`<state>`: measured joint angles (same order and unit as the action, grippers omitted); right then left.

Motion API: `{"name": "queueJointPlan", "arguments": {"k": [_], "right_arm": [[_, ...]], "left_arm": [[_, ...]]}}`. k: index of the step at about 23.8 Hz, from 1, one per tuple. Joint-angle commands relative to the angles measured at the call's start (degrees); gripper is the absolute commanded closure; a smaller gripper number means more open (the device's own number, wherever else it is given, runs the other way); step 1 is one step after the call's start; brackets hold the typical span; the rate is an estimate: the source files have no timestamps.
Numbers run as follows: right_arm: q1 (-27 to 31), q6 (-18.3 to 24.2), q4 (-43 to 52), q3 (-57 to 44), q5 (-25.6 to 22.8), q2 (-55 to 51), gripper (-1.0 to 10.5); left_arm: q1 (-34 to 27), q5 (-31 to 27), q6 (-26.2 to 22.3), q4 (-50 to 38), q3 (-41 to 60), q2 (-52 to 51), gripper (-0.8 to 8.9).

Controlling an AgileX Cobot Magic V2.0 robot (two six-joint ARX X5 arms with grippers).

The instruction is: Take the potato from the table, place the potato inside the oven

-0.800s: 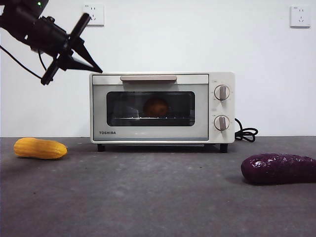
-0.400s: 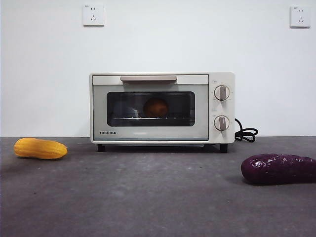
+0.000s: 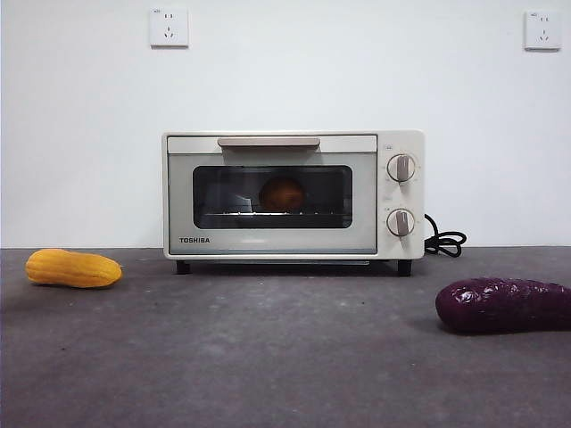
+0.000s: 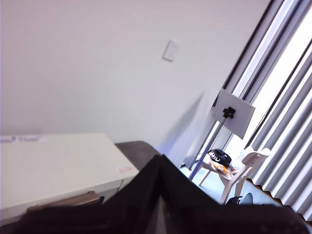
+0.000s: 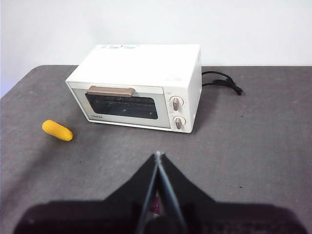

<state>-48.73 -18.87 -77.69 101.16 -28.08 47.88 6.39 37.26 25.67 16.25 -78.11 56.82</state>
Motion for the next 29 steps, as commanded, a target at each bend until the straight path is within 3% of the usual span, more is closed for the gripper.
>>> {"name": "queueJointPlan", "arguments": {"k": [1,12,16,21,23,25,29], "right_arm": [[-0.1,-0.3,-1.2,-0.1,-0.1,0.0,9.5],[-0.1,-0.3,-1.2,-0.1,-0.1,0.0,9.5],[-0.1,-0.3,-1.2,-0.1,-0.1,0.0,9.5],[-0.1,-0.3,-1.2,-0.1,-0.1,0.0,9.5],[-0.1,-0.3,-1.2,-0.1,-0.1,0.0,9.5],[-0.1,-0.3,-1.2,-0.1,-0.1,0.0,9.5],[-0.1,-0.3,-1.2,-0.1,-0.1,0.0,9.5]], "left_arm": [[-0.2,0.3,-0.8,0.0,0.0,-0.4,8.18],[-0.2,0.1,-2.4,1.3,0.0,2.7,8.18],[-0.9,-5.9,-20.0,9.0,0.0,3.0,8.18],[-0.9,-21.2,-41.9,25.8,0.1,2.4,8.18],[-1.2,-23.9,-45.2,28.9,0.6,1.3,8.18],[-2.3,-23.7,-45.4,28.1,2.4,-1.1,8.18],[-3.5,-23.8,-45.2,18.1,10.9,-8.3,8.18]]}}
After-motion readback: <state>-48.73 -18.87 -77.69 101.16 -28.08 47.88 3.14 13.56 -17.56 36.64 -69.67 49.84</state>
